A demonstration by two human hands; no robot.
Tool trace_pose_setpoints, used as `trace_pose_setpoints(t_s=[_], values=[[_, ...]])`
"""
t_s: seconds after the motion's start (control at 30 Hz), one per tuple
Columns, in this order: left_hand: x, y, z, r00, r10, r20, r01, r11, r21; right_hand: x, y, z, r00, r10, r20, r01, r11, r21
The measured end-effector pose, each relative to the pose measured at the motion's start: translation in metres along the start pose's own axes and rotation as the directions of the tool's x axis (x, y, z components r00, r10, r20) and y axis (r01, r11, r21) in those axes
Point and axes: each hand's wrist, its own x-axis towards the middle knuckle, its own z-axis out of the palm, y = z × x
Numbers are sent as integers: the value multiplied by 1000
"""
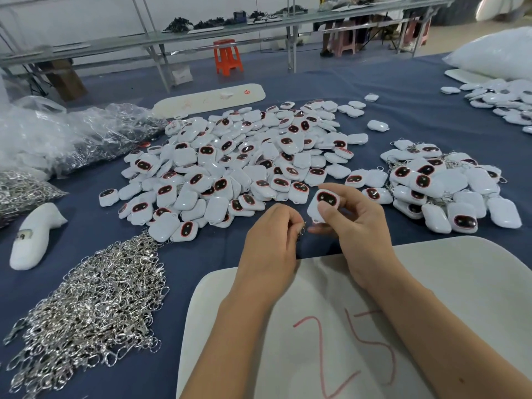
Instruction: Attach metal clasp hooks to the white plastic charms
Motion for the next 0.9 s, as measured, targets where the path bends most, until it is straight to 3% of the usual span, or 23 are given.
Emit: trace_pose_setpoints(t_s=[0.13, 0.47, 0.9], values=[[-1, 2, 1, 999, 16, 30, -16, 1000, -5, 0, 1, 0, 995, 76, -59, -74, 997, 26], [-1, 3, 1, 996, -35, 80, 35, 999, 1, -4, 2, 4, 997, -43, -65, 28, 976, -215], [-3, 22, 7, 955, -292, 52, 280, 946, 165, -14, -7, 11, 982, -185, -43, 152, 902, -405]])
